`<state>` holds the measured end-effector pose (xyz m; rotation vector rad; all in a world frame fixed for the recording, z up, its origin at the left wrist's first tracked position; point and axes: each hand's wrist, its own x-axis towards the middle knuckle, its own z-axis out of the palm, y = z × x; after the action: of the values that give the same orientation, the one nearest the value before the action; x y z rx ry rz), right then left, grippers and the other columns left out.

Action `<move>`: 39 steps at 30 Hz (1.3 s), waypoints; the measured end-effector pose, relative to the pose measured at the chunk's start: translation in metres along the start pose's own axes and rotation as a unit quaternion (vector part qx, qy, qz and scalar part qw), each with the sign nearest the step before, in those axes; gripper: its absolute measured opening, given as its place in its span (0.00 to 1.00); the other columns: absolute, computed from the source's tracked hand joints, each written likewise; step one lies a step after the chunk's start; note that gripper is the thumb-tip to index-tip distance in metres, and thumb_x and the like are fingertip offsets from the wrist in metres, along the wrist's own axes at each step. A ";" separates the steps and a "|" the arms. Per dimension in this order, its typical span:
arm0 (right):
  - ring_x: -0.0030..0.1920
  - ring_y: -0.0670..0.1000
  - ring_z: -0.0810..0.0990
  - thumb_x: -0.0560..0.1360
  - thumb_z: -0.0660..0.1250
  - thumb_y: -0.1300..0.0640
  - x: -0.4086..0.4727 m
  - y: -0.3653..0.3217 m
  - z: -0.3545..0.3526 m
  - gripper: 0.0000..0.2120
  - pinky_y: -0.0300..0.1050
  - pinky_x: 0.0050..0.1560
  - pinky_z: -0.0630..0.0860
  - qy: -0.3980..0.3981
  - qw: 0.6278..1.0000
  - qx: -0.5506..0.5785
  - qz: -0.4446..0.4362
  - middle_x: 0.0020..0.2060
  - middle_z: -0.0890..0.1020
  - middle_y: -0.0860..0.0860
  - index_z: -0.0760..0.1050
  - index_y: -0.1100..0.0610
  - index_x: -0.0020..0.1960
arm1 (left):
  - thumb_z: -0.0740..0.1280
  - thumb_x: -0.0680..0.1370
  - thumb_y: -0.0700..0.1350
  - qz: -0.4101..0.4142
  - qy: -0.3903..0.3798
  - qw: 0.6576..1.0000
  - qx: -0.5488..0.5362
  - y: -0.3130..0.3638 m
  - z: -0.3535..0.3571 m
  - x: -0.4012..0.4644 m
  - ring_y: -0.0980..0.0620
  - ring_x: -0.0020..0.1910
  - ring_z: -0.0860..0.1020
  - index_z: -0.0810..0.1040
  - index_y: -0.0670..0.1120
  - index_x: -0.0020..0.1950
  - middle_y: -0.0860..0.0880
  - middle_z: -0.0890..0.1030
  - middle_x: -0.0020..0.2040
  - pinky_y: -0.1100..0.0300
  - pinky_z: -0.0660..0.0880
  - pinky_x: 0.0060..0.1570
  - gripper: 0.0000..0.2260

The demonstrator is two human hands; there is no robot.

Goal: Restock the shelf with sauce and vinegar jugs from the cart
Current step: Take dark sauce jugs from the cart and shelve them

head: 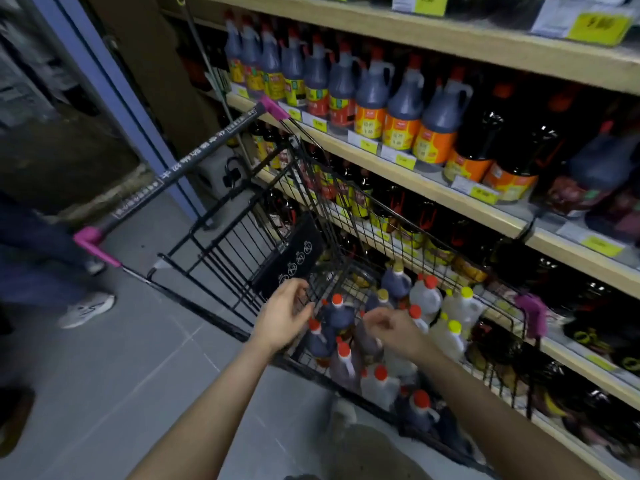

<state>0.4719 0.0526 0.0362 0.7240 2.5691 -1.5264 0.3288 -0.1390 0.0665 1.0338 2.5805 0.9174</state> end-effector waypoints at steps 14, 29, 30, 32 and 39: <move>0.55 0.50 0.75 0.75 0.65 0.63 0.122 0.017 0.051 0.14 0.39 0.55 0.69 -0.006 0.994 -0.028 0.109 0.53 0.75 0.48 0.73 0.52 0.59 | 0.65 0.77 0.47 -0.057 -0.141 0.988 0.013 -0.092 0.031 0.108 0.52 0.45 0.76 0.70 0.45 0.63 0.52 0.73 0.48 0.63 0.72 0.45 0.16; 0.52 0.54 0.77 0.73 0.64 0.62 0.151 0.041 0.086 0.12 0.46 0.49 0.73 0.075 0.989 -0.099 0.081 0.50 0.78 0.55 0.74 0.58 0.56 | 0.66 0.76 0.49 -0.005 -0.254 0.967 0.021 -0.126 0.064 0.128 0.49 0.53 0.76 0.68 0.47 0.64 0.48 0.74 0.58 0.53 0.76 0.49 0.18; 0.50 0.55 0.77 0.74 0.64 0.60 0.144 0.029 0.076 0.09 0.46 0.47 0.72 0.093 0.989 -0.097 0.069 0.48 0.78 0.55 0.74 0.58 0.55 | 0.68 0.75 0.49 -0.006 -0.262 0.965 0.008 -0.120 0.058 0.129 0.49 0.53 0.76 0.68 0.47 0.64 0.49 0.74 0.58 0.51 0.76 0.50 0.20; 0.45 0.55 0.77 0.76 0.64 0.57 0.130 -0.003 0.050 0.07 0.48 0.40 0.71 0.121 0.986 -0.106 0.035 0.44 0.78 0.55 0.73 0.59 0.52 | 0.72 0.71 0.51 -0.012 -0.282 0.959 -0.013 -0.109 0.046 0.132 0.52 0.54 0.75 0.67 0.49 0.65 0.50 0.73 0.60 0.51 0.76 0.52 0.25; 0.38 0.47 0.75 0.72 0.65 0.44 0.093 -0.112 -0.047 0.17 0.43 0.35 0.65 0.257 0.962 -0.089 -0.021 0.39 0.79 0.48 0.76 0.56 0.54 | 0.81 0.59 0.51 -0.020 -0.391 0.896 -0.210 -0.052 0.019 0.152 0.57 0.63 0.71 0.65 0.53 0.68 0.58 0.72 0.64 0.55 0.71 0.62 0.42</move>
<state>0.3502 0.0808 0.1240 1.1813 3.0488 -1.2146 0.1966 -0.0553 0.0235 0.9506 1.6440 0.7760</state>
